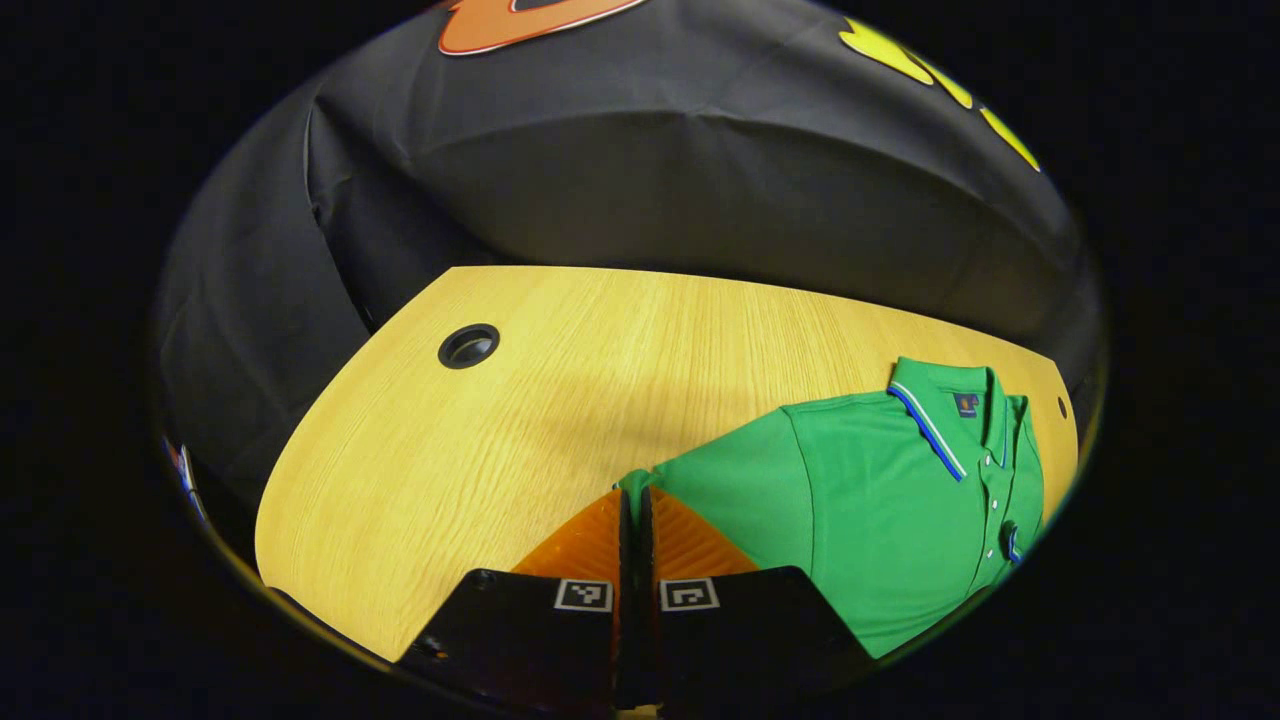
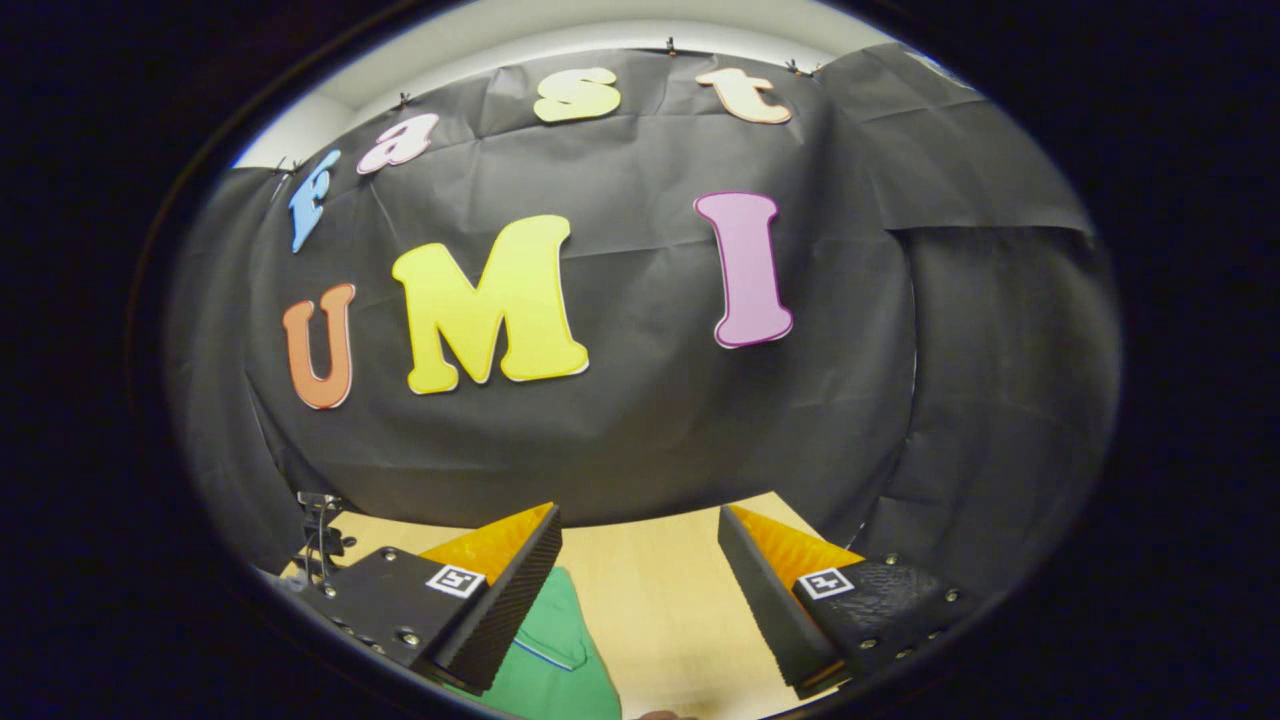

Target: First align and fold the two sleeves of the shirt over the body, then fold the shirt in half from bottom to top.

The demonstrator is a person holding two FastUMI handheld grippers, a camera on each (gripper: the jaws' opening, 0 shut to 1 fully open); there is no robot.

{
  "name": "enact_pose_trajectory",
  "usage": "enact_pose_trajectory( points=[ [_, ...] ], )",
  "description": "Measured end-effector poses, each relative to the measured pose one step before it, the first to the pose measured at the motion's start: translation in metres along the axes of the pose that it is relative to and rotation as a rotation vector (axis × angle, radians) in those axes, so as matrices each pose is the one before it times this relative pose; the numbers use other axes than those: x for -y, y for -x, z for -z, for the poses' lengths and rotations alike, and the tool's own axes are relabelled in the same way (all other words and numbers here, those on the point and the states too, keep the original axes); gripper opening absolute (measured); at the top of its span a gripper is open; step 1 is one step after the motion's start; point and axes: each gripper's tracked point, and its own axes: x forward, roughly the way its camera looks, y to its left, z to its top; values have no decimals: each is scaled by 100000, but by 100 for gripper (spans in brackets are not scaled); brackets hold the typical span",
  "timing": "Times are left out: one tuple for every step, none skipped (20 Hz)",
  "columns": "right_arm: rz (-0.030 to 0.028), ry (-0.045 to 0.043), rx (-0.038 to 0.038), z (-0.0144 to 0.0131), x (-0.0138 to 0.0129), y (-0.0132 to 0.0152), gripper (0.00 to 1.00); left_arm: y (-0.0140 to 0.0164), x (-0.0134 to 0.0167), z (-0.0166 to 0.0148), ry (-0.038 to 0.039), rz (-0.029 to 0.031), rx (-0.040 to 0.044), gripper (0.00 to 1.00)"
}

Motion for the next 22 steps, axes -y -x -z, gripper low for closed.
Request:
enact_pose_trajectory(
  points=[
    [201, -619, -124, 21, 132, -22, 98, 207, 297, -115, 1623, 577, 140, 3],
    [-23, -739, -32, -9, 42, 25, 98, 336, 433, -214, 1250, 611, 900, 3],
    [-11, -244, -64, 65, 216, 88, 98, 302, 614, -449, -65, 1110, 1504, 3],
    [-25, 383, -144, 87, 17, 99, 98, 508, 662, -459, -653, 1370, 1666, 4],
    [-29, 352, -94, 107, -107, 79, 98, 592, 936, -606, -46, 1554, 2283, 3],
    [273, 38, 74, 19, 18, 78, 98, 622, 1291, -648, 1020, 3022, 2006, 3],
    [162, -453, -55, 79, 79, 74, 98, 649, 1434, -455, 468, 2855, 1720, 4],
    [2, -684, -299, 95, 20, 72, 98, 668, 1349, -400, -1108, 2440, 1398, 4],
    [67, -440, -174, 210, 180, 66, 98, 550, 1528, -362, -1715, 2781, 1525, 3],
    [61, -46, 4, 96, 74, 61, 98, 525, 1505, -283, -2119, 2398, 1052, 3],
    [209, 263, -30, 92, 66, 146, 98, 398, 1695, -275, -1931, 2958, 706, 4],
    [159, 171, 30, -64, 78, 87, 98, 304, 1596, -310, -1424, 2698, 718, 3],
    [94, -219, -280, 135, -13, 35, 98, 116, 1166, -34, -1741, 1950, 439, 3],
    [229, -455, -233, 118, 151, 118, 98, -11, 1074, 22, -1781, 1746, -197, 3],
    [263, -537, -353, 163, 208, 88, 98, 156, 988, 165, -1351, 1574, -632, 3],
    [219, -553, 178, -45, 173, 176, 98, 85, 955, 149, -939, 1419, -400, 3],
    [268, -239, 375, -57, 217, 115, 98, 58, 752, 181, -821, 1118, -334, 3],
    [360, 32, 186, -59, 136, 95, 98, 2, 738, 332, -1086, 959, -295, 3],
    [202, -182, 68, 132, 114, 67, 98, -5, 670, 297, -1080, 656, -408, 3],
    [-30, -422, -274, 88, 30, -60, 98, -34, 505, 365, -681, 581, -897, 3],
    [-15, -429, -460, 188, 54, 76, 98, -150, 618, 523, -489, 951, -1096, 3],
    [-188, -178, -212, 119, -52, 26, 98, -107, 478, 355, -283, 535, -892, 3]
  ],
)
